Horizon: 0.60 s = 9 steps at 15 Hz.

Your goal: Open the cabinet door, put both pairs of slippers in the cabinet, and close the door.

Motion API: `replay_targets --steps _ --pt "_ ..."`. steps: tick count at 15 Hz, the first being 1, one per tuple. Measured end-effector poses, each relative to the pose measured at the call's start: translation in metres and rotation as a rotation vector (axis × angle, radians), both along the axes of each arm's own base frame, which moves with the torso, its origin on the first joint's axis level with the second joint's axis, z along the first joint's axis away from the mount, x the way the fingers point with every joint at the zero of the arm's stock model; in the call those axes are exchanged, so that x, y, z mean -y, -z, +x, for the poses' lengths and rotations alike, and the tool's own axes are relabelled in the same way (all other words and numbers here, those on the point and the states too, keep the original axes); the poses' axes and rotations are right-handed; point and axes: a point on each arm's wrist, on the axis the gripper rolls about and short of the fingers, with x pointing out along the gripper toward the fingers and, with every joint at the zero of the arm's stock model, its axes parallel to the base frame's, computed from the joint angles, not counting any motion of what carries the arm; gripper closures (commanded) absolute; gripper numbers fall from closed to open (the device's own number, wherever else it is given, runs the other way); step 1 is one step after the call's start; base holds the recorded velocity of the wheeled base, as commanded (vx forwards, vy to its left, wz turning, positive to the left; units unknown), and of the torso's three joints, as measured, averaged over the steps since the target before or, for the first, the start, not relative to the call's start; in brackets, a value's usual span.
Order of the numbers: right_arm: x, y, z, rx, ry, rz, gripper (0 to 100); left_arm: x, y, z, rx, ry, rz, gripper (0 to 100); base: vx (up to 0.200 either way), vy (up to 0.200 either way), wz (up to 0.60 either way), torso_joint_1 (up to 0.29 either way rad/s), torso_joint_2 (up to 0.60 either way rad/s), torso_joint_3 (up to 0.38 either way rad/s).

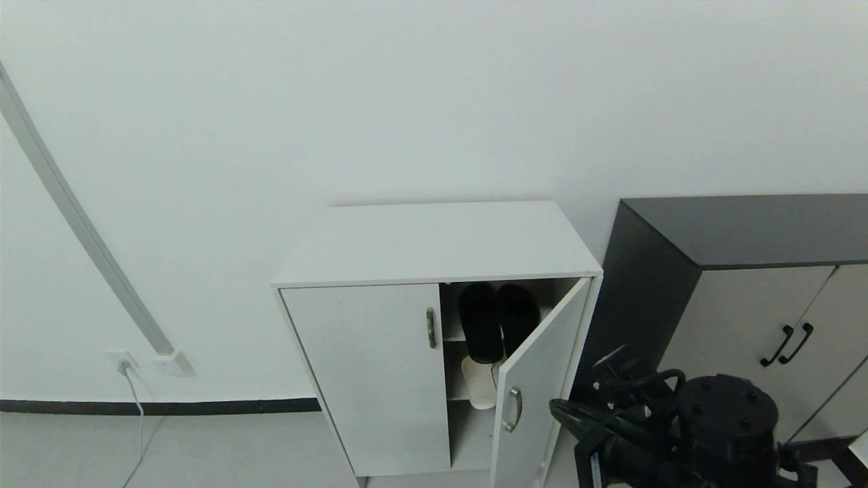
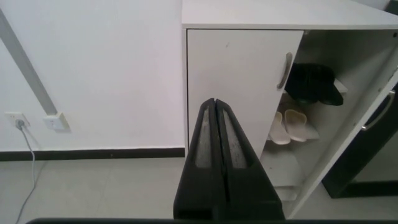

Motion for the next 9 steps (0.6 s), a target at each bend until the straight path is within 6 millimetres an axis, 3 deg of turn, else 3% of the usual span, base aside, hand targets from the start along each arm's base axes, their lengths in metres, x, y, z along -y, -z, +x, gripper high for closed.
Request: replay_targets --steps 4,9 --pt "-0.024 0.008 0.026 0.023 0.009 0.020 100 0.000 0.000 0.000 0.000 0.000 0.000 100 0.000 0.000 0.00 0.000 0.00 0.000" --pt "-0.038 0.017 0.053 0.035 0.036 0.026 100 0.000 0.000 0.000 0.000 0.000 0.000 100 0.000 0.000 0.00 0.000 0.00 0.000"
